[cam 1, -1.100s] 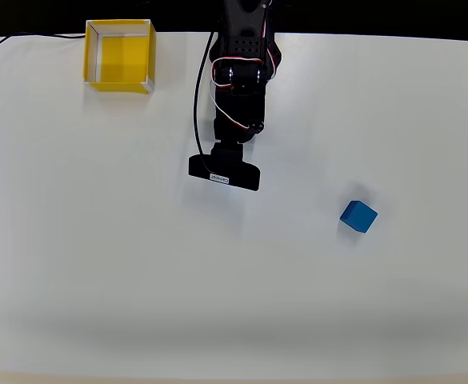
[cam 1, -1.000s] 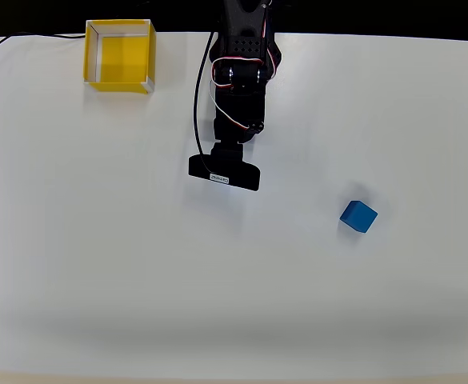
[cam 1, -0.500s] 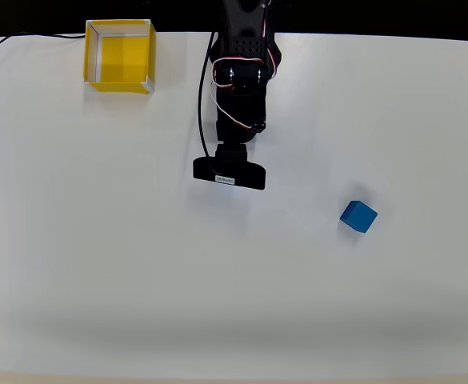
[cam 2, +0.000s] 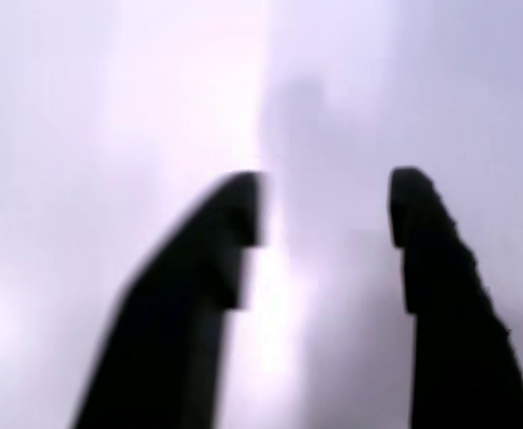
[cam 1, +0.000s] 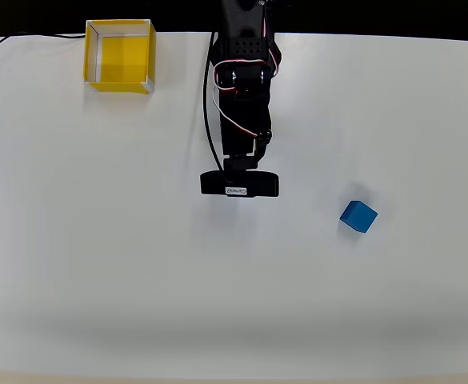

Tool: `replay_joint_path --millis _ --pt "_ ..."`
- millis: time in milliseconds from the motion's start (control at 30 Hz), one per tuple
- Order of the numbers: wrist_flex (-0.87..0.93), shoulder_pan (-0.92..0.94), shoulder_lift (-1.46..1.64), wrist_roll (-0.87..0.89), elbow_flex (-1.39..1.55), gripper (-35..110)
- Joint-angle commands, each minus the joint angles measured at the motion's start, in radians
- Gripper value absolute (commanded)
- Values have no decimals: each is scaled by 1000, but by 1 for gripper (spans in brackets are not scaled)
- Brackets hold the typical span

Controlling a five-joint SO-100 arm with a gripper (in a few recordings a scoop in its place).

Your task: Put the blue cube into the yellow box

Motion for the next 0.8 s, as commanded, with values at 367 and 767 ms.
replay_joint_path --millis 367,767 --pt "-640 -235 -445 72 -353 44" --pt "-1193 -328 -762 97 -278 59"
